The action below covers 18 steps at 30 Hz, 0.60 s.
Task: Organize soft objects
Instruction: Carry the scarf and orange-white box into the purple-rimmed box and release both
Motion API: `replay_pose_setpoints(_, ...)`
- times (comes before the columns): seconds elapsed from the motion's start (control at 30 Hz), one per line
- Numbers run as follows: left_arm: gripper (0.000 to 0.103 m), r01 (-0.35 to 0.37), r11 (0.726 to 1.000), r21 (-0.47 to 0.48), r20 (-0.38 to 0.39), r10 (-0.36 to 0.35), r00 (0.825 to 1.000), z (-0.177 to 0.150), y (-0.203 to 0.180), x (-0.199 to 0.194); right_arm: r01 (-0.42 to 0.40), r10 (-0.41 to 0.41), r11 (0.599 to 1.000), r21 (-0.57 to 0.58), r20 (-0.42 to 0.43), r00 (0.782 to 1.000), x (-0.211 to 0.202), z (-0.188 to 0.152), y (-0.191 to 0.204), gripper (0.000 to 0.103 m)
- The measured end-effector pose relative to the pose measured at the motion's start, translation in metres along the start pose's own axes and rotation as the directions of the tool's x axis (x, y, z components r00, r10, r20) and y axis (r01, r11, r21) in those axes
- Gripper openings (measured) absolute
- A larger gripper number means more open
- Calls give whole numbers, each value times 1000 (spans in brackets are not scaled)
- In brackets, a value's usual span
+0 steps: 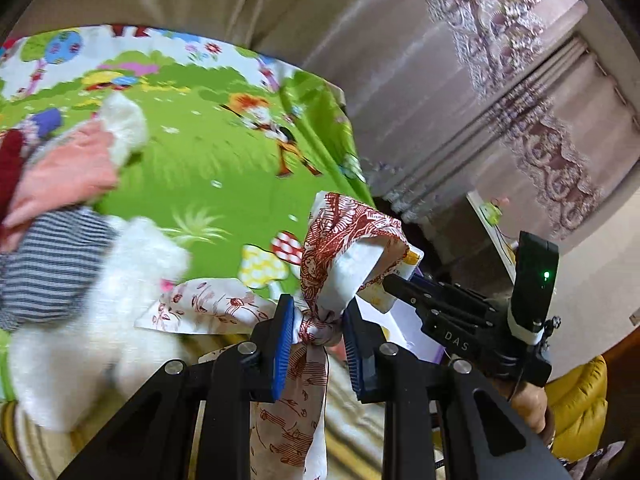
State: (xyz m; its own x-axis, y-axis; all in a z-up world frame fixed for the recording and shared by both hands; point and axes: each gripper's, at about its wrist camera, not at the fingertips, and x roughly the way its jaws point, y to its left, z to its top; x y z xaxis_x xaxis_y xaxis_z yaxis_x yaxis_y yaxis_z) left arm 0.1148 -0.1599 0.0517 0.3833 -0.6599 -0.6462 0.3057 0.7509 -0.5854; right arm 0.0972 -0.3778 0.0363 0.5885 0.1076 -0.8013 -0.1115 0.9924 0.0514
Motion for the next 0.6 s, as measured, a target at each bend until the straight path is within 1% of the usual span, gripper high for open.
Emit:
replay_pose_setpoints(0.27, 25, 43, 997, 69, -82, -37, 996, 0, -50, 41, 109, -109, 991, 80, -4, 994, -19, -27, -49, 29)
replay_pose_setpoints(0.5, 25, 66, 990, 123, -142, -48, 989, -6, -81, 71, 159, -158, 978, 133, -16, 987, -31, -41, -78, 29)
replay_pose_setpoints(0.6, 28, 85, 987, 133, -162, -63, 985, -5, -93, 82, 181, -178, 971, 157, -34, 983, -33, -46, -89, 30)
